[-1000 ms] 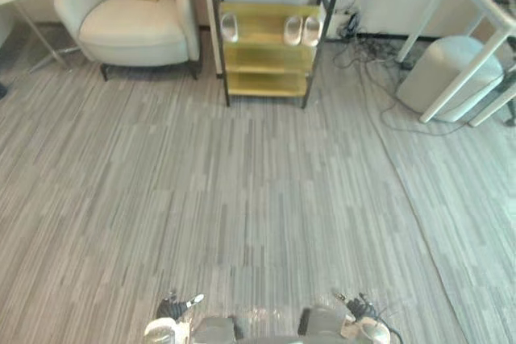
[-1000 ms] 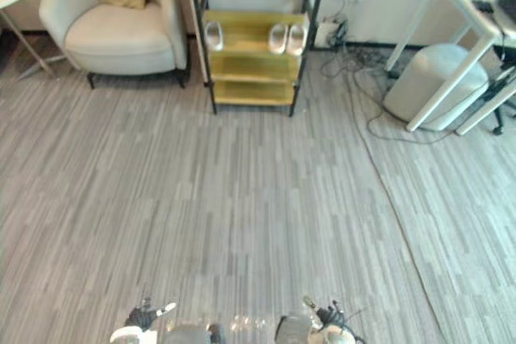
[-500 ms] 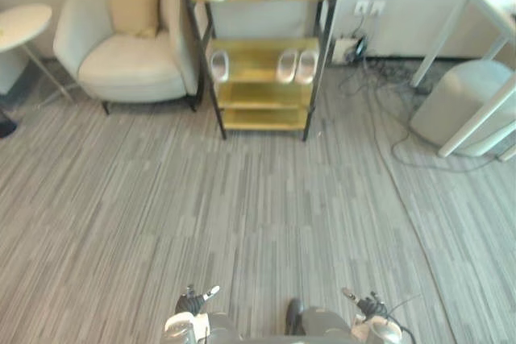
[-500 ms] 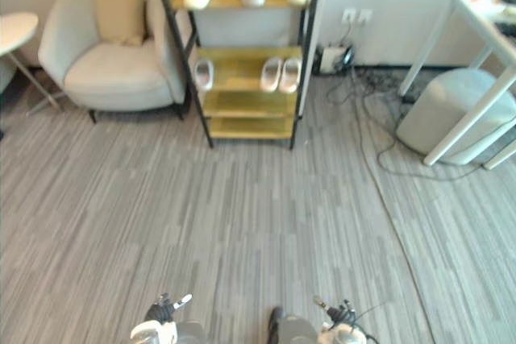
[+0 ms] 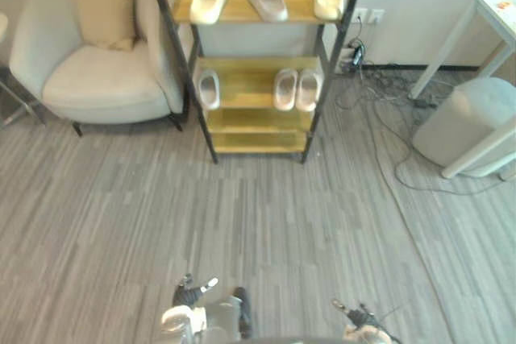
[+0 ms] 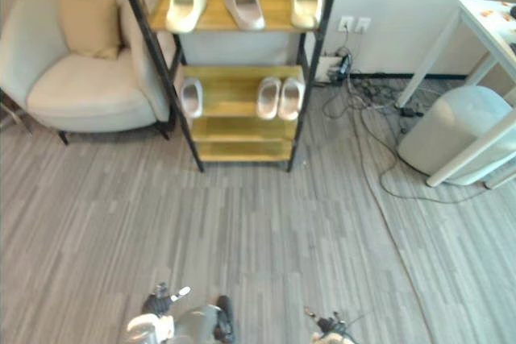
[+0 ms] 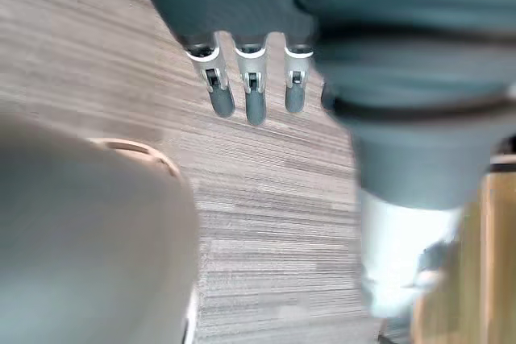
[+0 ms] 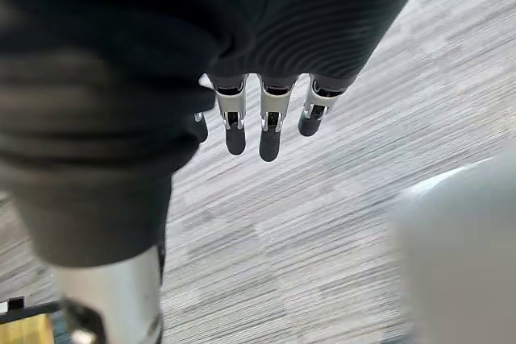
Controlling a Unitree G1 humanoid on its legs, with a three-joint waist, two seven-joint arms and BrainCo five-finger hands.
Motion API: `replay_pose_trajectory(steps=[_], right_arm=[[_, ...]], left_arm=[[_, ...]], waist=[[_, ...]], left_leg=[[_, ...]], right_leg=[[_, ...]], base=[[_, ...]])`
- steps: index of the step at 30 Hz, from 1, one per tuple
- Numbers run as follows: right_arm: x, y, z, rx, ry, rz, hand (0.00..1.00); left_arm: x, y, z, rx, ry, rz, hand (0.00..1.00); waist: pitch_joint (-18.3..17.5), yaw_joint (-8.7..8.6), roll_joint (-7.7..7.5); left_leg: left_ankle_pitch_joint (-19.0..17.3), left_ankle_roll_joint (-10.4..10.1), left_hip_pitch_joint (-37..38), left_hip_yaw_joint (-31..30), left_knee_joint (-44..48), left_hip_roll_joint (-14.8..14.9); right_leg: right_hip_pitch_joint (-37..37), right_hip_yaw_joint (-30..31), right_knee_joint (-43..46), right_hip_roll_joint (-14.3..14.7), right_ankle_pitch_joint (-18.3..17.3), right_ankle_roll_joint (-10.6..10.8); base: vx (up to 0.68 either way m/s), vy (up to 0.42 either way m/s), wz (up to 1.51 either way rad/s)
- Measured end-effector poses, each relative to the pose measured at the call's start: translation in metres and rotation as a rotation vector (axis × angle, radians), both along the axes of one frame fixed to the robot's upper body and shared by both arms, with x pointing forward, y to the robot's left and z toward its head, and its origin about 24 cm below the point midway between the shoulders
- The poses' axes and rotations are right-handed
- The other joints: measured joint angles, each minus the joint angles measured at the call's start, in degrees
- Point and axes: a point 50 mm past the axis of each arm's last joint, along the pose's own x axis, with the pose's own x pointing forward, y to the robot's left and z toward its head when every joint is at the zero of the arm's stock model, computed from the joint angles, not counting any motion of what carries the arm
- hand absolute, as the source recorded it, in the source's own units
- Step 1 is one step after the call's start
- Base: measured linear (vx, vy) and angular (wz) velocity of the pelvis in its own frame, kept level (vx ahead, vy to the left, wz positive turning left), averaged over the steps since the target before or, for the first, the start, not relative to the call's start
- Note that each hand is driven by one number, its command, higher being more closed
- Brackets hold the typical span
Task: Organize the slippers on the shoe rack
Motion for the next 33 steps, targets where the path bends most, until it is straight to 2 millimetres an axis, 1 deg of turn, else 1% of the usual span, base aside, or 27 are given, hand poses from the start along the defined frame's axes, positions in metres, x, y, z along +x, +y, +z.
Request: replay_pose_trajectory(steps=[1,2,4,6,7,9,10,11,12,13,14,15,16,18,19,21,22,23,24,25,26,27,28,29,30,31,33], right_arm=[[0.003,0.0,0.001,-0.004,-0.014,0.006,0.0],[0.005,0.0,0.002,-0.005,-0.023,0.006,0.0],[0.007,0.0,0.003,-0.002,-0.036,0.01,0.0],[0.014,-0.002,0.005,-0.007,-0.058,0.014,0.0],[0.019,-0.004,0.007,-0.014,-0.072,0.017,0.0],[0.02,-0.005,0.008,-0.015,-0.075,0.017,0.0],[0.018,-0.005,0.007,-0.015,-0.069,0.014,0.0],[0.016,-0.009,0.007,-0.023,-0.064,0.007,0.0],[0.017,-0.014,0.008,-0.035,-0.065,0.003,0.0],[0.017,-0.018,0.009,-0.038,-0.067,-0.017,0.0],[0.017,-0.019,0.009,-0.038,-0.075,-0.032,0.0],[0.017,-0.019,0.009,-0.04,-0.076,-0.032,0.0],[0.018,-0.019,0.01,-0.045,-0.075,-0.02,0.0],[0.016,-0.017,0.009,-0.04,-0.071,-0.016,0.0],[0.014,-0.016,0.009,-0.039,-0.075,-0.017,0.0],[0.01,-0.014,0.008,-0.033,-0.069,-0.025,0.0],[0.01,-0.014,0.008,-0.032,-0.068,-0.027,0.0],[0.009,-0.014,0.008,-0.03,-0.064,-0.029,0.0],[0.008,-0.013,0.007,-0.028,-0.062,-0.031,0.0],[0.008,-0.012,0.007,-0.025,-0.061,-0.036,0.0],[0.004,-0.012,0.005,-0.022,-0.049,-0.046,0.0],[0.004,-0.013,0.005,-0.023,-0.045,-0.045,0.0],[0.001,-0.013,0.003,-0.02,-0.027,-0.04,0.0],[-0.001,-0.007,0.002,-0.004,-0.02,-0.04,0.0],[-0.001,-0.004,0.001,0.003,-0.02,-0.041,0.0],[-0.001,0.001,0.0,0.018,-0.016,-0.04,0.0],[-0.002,0.001,0.0,0.017,-0.01,-0.035,0.0]], left_arm=[[0.0,0.0,0.0,0.001,0.008,-0.012,0.0],[-0.001,-0.001,-0.001,0.002,0.01,-0.018,0.0],[0.0,-0.004,-0.001,-0.007,0.012,-0.019,0.0],[0.003,-0.009,-0.001,-0.017,0.008,-0.028,0.0],[0.003,-0.01,-0.001,-0.021,0.007,-0.031,0.0],[0.0,-0.008,-0.002,-0.013,0.017,-0.034,0.0],[-0.007,-0.005,-0.004,-0.009,0.035,-0.022,0.0],[-0.011,-0.006,-0.006,-0.015,0.05,-0.015,0.0],[-0.01,-0.01,-0.006,-0.025,0.05,-0.014,0.0],[-0.01,-0.019,-0.007,-0.053,0.047,-0.013,0.0],[-0.009,-0.02,-0.007,-0.063,0.04,0.005,0.0],[-0.008,-0.019,-0.006,-0.065,0.035,0.018,0.0],[-0.007,-0.017,-0.006,-0.069,0.027,0.048,0.0],[-0.001,-0.015,-0.003,-0.062,-0.002,0.05,0.0],[0.0,-0.013,-0.001,-0.057,-0.013,0.047,0.0],[0.002,-0.014,0.0,-0.058,-0.027,0.048,0.0],[0.003,-0.014,0.001,-0.057,-0.034,0.047,0.0],[0.005,-0.013,0.002,-0.055,-0.04,0.045,0.0],[0.006,-0.013,0.002,-0.054,-0.041,0.045,0.0],[0.007,-0.012,0.003,-0.05,-0.045,0.044,0.0],[0.008,-0.012,0.003,-0.047,-0.044,0.031,0.0],[0.008,-0.013,0.002,-0.048,-0.041,0.026,0.0],[0.006,-0.013,0.001,-0.048,-0.03,0.021,0.0],[0.007,-0.009,0.001,-0.03,-0.024,-0.006,0.0],[0.007,-0.006,0.002,-0.021,-0.02,-0.016,0.0],[0.007,0.0,0.002,-0.007,-0.017,-0.021,0.0],[0.008,0.0,0.002,0.0,-0.01,-0.043,0.0]], waist=[[0.3,-0.03,-0.22],[0.7,-0.11,-0.33],[0.8,-0.28,0.2],[1.2,-0.4,0.85],[1.8,-0.73,1.49],[2.3,-1.53,1.16],[2.4,-1.86,0.9],[2.2,-2.27,1.18],[2.1,-2.02,2.69],[1.9,-1.92,4.22],[2.3,-1.99,5.14],[2.5,-2.01,5.51],[3.0,-2.04,5.77],[3.7,-1.66,5.82],[4.1,-1.57,5.22],[4.1,-1.32,5.26],[4.1,-1.16,5.26],[4.1,-0.98,5.02],[4.0,-0.91,4.86],[4.2,-0.63,4.37],[4.0,-0.55,4.09],[4.0,-0.38,4.21],[3.6,0.12,3.14],[2.7,0.0,1.79],[2.5,-0.04,1.02],[2.4,0.01,-0.6],[2.4,0.2,-0.91]], left_leg=[[-0.6,0.3,3.0,-0.2,-0.6,-0.4],[-1.1,0.2,6.8,-0.5,-2.5,-0.8],[-1.3,-0.1,11.7,-2.4,-6.3,-0.8],[-1.4,-0.3,14.2,-4.2,-9.2,-0.3],[-2.0,-1.3,15.9,-5.7,-10.4,0.6],[-3.4,-3.5,18.7,-7.4,-11.5,1.0],[-4.9,-5.6,20.7,-8.8,-11.5,1.2],[-5.5,-6.4,22.2,-9.9,-11.3,2.3],[-5.6,-6.5,22.4,-10.4,-10.6,4.0],[-5.6,-6.6,21.0,-11.1,-6.7,5.8],[-5.5,-6.7,18.4,-10.9,-0.2,7.0],[-4.9,-7.7,16.1,-10.7,6.3,8.1],[-1.8,-9.1,10.8,-10.2,19.1,10.8],[-2.9,-8.0,5.8,-6.8,32.8,15.3],[-3.5,-7.4,4.0,-5.2,35.4,16.6],[-5.3,-6.9,-0.6,-1.5,33.7,18.1],[-5.4,-6.9,-1.9,-0.7,31.0,17.9],[-5.4,-7.0,-3.4,-0.1,23.6,16.6],[-5.3,-7.1,-3.8,-0.1,19.7,15.5],[-4.4,-7.5,-4.0,-0.7,9.8,12.6],[0.2,-7.7,-3.0,-3.6,-1.1,9.0],[3.8,-7.7,-2.4,-4.6,-4.6,7.9],[9.5,-5.1,0.0,-5.4,-8.2,5.8],[9.2,-4.3,0.6,-5.2,-9.4,4.4],[9.0,-4.1,0.7,-4.7,-9.5,3.9],[8.3,-3.3,1.2,-3.8,-9.4,3.0],[7.6,-2.4,2.8,-2.9,-9.9,2.3]], right_leg=[[-2.1,-1.8,3.3,-0.5,-1.3,-2.3],[-3.6,-4.6,3.1,-1.1,-3.1,-5.0],[-6.6,-9.9,-3.7,-0.6,-5.0,-7.7],[-10.0,-12.0,-14.5,0.6,-4.3,-8.4],[-11.1,-11.3,-25.1,2.4,-0.2,-8.4],[-10.5,-9.1,-37.9,4.0,7.7,-8.7],[-9.4,-7.1,-40.9,4.5,15.1,-9.1],[-8.4,-6.8,-39.9,5.2,18.3,-12.1],[-8.3,-8.0,-38.2,6.1,16.7,-12.1],[-8.0,-9.4,-36.5,7.1,13.8,-13.5],[-6.7,-10.4,-36.3,8.0,12.3,-14.2],[-5.4,-10.8,-36.8,8.6,11.4,-14.7],[-2.3,-11.3,-37.8,9.5,9.9,-15.5],[2.5,-11.5,-38.7,10.6,7.1,-16.3],[4.3,-11.5,-39.1,10.8,5.8,-16.7],[8.5,-11.2,-41.3,10.7,5.0,-15.7],[9.3,-11.0,-42.2,10.6,4.9,-15.4],[10.7,-10.7,-43.6,10.1,4.9,-14.8],[11.1,-10.5,-43.9,9.7,4.9,-14.5],[12.1,-10.1,-44.8,8.6,4.7,-13.7],[13.1,-9.6,-45.5,7.6,4.3,-12.3],[13.5,-9.3,-45.5,7.6,4.2,-11.8],[14.6,-7.7,-46.0,6.6,3.5,-10.1],[14.5,-7.7,-46.2,5.1,3.4,-9.3],[14.6,-7.7,-46.1,4.5,3.2,-8.9],[14.5,-7.4,-45.6,3.2,3.1,-8.7],[14.0,-6.8,-42.7,2.3,3.2,-8.4]], base=[[0.53,0.104,0.28],[0.36,0.045,0.27],[0.47,0.016,0.44],[0.46,-0.045,0.53],[0.47,-0.12,0.54],[0.51,-0.199,0.6],[0.56,-0.258,0.69],[0.56,-0.281,0.57],[0.54,-0.256,0.45],[0.61,-0.313,0.31],[0.59,-0.306,0.32],[0.45,-0.259,0.21],[0.41,-0.196,0.08],[0.38,-0.157,0.02],[0.35,-0.139,0.01],[0.34,-0.101,-0.04],[0.27,-0.002,-0.12],[0.24,0.039,-0.1],[0.34,0.089,-0.12],[0.35,0.141,-0.11],[0.33,0.158,-0.13],[0.33,0.194,-0.25],[0.4,0.212,-0.14],[0.4,0.204,-0.08],[0.37,0.165,0.05],[0.25,0.123,-0.09],[0.2,0.133,-0.2]])
